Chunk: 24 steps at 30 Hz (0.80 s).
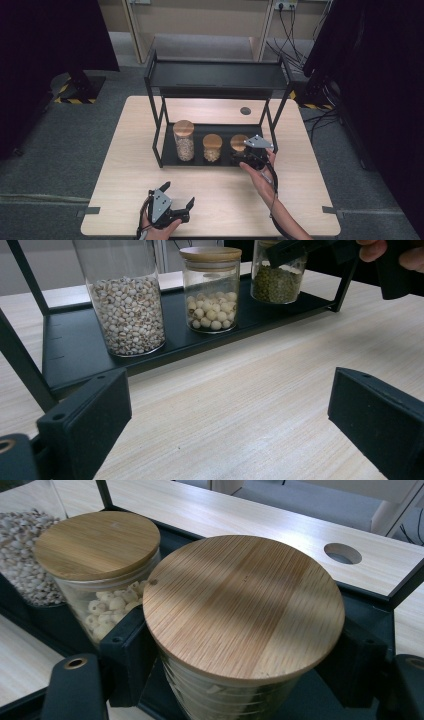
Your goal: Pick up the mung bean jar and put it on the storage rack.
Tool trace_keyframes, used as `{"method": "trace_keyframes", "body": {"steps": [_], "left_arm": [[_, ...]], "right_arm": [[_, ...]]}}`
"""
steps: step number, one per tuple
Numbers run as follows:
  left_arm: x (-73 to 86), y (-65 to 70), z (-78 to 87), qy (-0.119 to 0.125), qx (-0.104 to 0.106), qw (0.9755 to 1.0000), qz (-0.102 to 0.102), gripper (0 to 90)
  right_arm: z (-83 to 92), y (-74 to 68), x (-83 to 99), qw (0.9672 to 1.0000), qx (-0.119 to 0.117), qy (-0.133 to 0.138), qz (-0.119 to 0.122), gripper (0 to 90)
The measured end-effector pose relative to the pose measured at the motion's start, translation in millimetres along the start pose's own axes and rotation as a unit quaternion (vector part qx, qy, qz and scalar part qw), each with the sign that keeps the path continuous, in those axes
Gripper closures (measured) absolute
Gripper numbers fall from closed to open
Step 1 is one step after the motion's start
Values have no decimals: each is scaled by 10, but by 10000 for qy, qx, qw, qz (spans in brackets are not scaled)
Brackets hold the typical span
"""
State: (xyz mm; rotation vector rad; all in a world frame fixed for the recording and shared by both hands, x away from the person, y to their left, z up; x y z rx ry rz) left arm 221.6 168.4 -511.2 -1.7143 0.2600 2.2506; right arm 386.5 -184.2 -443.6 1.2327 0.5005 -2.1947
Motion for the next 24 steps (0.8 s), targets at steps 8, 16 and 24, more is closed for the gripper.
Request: {"method": "trace_keyframes", "body": {"steps": [8, 16, 24], "left_arm": [[1, 2, 0, 2, 4, 10000, 0, 32], [3, 1, -4, -9, 5, 10000, 1, 32], [2, 0, -3, -9, 1, 10000, 0, 32]], "right_arm": [[-87, 34, -9, 10000, 83, -32, -41, 255], [-155, 91, 25, 9999, 51, -60, -139, 255], [-200, 91, 34, 9999, -45, -72, -117, 255]]}}
Point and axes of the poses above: each handheld gripper's, and its own axes: z roughly backward along the jaws, x roughly out of its underside, y roughly to its right, the point moved 8 cm from there along -z, roughly forward along the jaws, and after that the axes turned 11 degrees about -x, right-handed, at the moved point
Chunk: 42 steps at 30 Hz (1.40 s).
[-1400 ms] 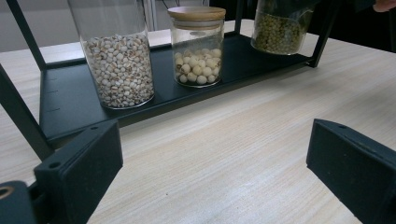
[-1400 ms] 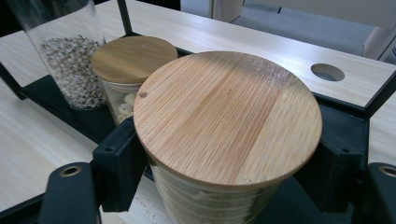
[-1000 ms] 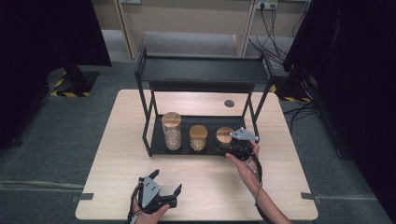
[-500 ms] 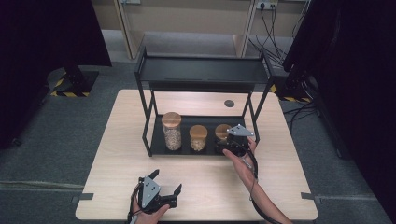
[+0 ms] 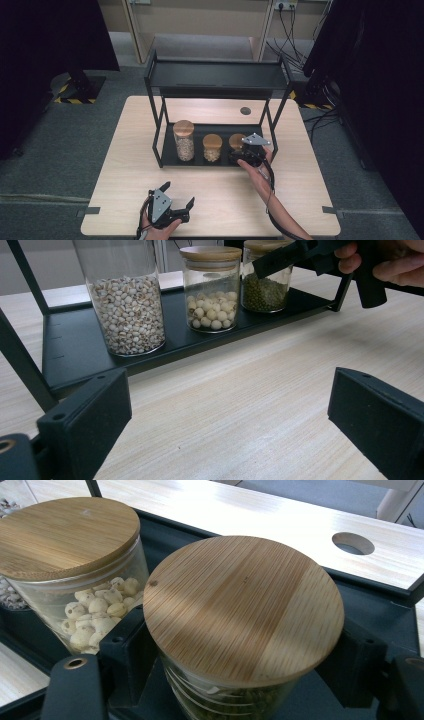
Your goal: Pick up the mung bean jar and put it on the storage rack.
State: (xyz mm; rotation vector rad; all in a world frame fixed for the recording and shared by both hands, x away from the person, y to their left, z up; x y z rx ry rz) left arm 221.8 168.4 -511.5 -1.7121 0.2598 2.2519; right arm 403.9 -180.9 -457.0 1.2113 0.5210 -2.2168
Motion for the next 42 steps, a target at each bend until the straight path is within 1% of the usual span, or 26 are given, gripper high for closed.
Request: {"method": "trace_keyframes", "body": {"steps": [5, 11, 12, 13, 16, 20, 21, 26, 34, 42], "left_arm": [[-2, -1, 3, 13, -1, 10000, 2, 33], [-4, 1, 5, 17, 1, 10000, 0, 33], [-4, 1, 5, 16, 0, 10000, 2, 33], [-3, 0, 5, 18, -1, 10000, 4, 33], [-5, -1, 7, 21, -5, 10000, 6, 32], [-6, 3, 7, 18, 2, 10000, -3, 33], [-5, 4, 7, 17, 4, 10000, -3, 32], [-8, 0, 11, 25, -8, 10000, 3, 33], [-5, 4, 7, 18, 2, 10000, -2, 32], [-2, 7, 4, 13, 2, 10000, 7, 33]], "right_arm": [[-33, 0, 17, 10000, 2, -30, -26, 255], [-28, 16, 18, 10000, -50, -16, -75, 252], [-24, 14, 17, 10000, -42, -9, -76, 248], [-18, 11, 15, 10000, -40, 14, -75, 223], [47, -13, -35, 9999, -21, 102, -124, 149], [129, -54, -82, 9999, -12, 111, -20, 105], [150, -63, -86, 9999, -35, 118, -32, 98], [198, -72, -67, 9999, -77, 129, -55, 85], [317, -68, -19, 9994, -165, 274, -143, 81], [380, -82, 25, 9989, -271, 343, -169, 81]]}}
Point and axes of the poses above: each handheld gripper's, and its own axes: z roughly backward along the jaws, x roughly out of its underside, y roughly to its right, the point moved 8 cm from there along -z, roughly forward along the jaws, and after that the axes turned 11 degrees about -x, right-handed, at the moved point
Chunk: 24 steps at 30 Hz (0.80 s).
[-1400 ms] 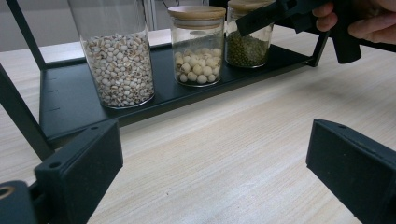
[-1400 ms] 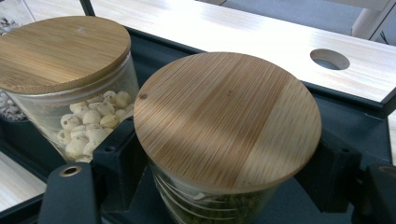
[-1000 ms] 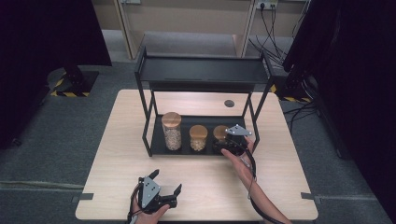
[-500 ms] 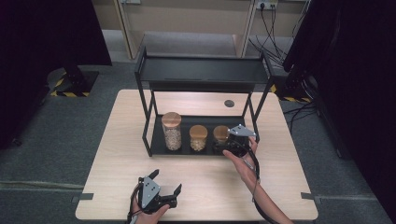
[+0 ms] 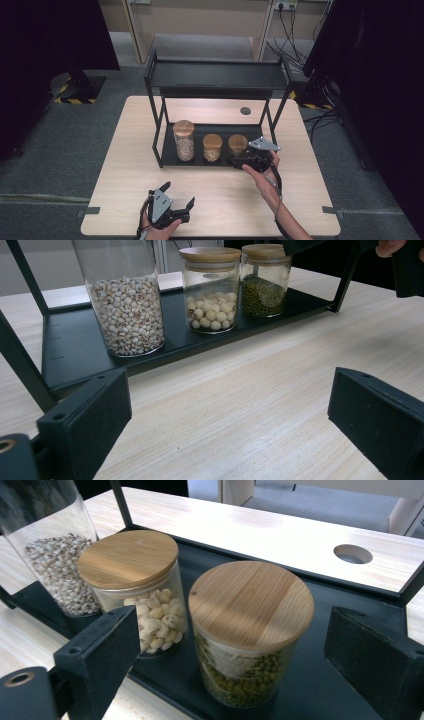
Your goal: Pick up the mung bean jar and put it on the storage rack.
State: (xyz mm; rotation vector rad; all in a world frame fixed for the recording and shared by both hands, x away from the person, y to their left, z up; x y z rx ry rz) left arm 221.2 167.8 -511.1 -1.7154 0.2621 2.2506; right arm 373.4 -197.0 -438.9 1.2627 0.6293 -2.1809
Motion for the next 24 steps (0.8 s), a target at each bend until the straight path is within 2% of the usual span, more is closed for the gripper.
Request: {"method": "trace_keyframes", "body": {"steps": [14, 24], "left_arm": [[-1, -1, 2, 4, -6, 10000, -7, 32], [0, 4, 2, 2, -8, 10000, -8, 33]], "right_arm": [[154, -58, 97, 9995, -244, 180, -10, 80], [284, -87, 237, 9989, -397, 250, -30, 79]]}}
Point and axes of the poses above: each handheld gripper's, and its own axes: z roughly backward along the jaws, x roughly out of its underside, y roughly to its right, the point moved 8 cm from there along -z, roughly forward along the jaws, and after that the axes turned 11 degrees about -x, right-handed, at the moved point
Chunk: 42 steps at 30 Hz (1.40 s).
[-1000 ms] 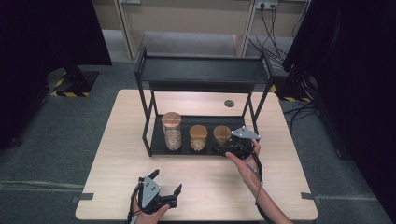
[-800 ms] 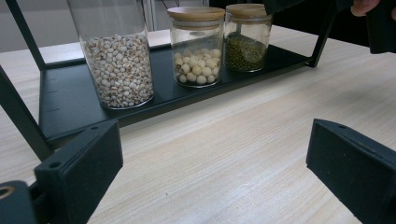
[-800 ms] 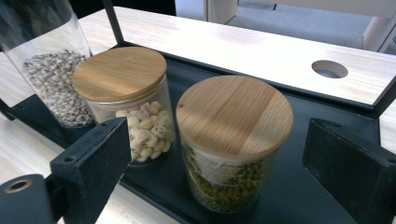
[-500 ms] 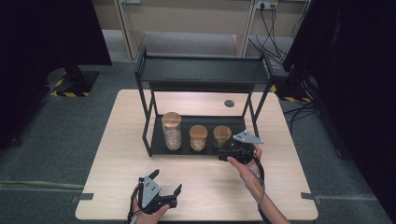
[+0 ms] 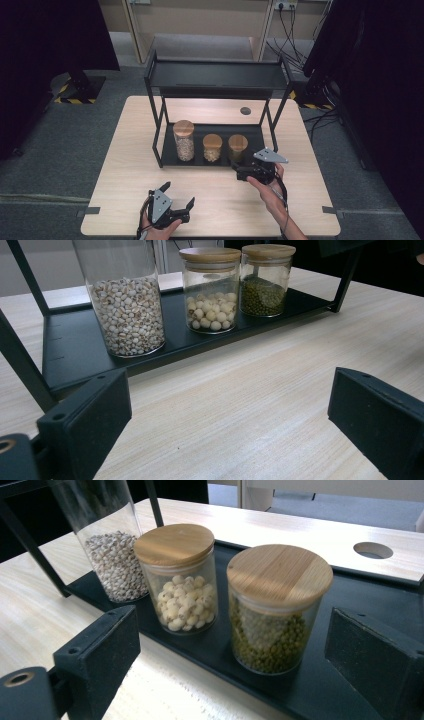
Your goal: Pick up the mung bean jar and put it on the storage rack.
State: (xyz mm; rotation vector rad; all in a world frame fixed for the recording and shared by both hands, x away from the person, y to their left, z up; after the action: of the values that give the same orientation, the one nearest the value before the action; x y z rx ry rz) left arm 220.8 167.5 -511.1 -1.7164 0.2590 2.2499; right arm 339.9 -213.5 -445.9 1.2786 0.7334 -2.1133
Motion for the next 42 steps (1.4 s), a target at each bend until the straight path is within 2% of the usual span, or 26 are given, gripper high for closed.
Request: {"method": "trace_keyframes", "body": {"steps": [23, 42], "left_arm": [[-2, -2, 2, 5, -15, 10000, -7, 32], [-2, -7, -2, 5, -16, 10000, -2, 32]], "right_arm": [[153, -133, 219, 9994, -342, 86, 3, 79], [161, -282, 354, 9977, -675, 6, 69, 78]]}}
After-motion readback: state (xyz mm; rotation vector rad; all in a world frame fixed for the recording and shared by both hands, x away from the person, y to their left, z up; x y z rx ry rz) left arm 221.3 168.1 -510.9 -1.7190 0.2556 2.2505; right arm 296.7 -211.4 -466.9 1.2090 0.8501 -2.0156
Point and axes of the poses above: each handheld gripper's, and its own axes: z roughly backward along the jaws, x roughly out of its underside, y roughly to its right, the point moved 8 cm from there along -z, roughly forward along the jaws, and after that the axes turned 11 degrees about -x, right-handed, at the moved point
